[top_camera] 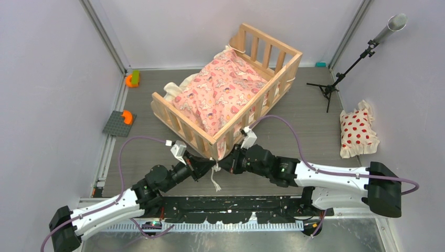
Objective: Set up the pet bed
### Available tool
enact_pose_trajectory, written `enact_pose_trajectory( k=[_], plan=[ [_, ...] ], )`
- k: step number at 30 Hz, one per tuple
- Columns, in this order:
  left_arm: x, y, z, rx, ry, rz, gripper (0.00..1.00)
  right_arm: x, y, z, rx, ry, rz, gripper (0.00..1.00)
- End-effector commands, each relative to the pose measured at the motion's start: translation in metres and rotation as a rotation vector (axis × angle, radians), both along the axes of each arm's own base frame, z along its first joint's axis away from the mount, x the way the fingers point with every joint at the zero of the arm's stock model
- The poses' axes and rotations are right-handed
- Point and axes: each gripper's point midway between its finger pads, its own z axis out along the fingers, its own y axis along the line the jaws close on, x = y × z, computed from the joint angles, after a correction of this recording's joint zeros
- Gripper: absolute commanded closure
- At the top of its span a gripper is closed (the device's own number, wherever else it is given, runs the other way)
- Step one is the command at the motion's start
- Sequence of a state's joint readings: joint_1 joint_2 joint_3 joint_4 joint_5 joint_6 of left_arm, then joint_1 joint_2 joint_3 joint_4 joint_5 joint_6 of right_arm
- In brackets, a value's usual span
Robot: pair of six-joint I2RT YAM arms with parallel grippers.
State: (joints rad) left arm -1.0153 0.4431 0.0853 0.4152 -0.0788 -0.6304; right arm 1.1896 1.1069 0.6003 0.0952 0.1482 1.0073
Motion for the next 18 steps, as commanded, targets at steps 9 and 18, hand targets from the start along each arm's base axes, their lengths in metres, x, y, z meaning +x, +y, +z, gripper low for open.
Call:
enact_pose_trajectory(
  k=[9,18],
  plan=[
    [0.018,0.008,0.011,-0.005,-0.06,0.106,1.0,-0.016,-0.015,0.02,0.124,0.009,-0.015,0.94],
    [0.018,0.009,0.011,-0.01,-0.062,0.107,1.0,-0.008,-0.031,-0.015,0.039,-0.132,-0.056,0.76]
  ],
)
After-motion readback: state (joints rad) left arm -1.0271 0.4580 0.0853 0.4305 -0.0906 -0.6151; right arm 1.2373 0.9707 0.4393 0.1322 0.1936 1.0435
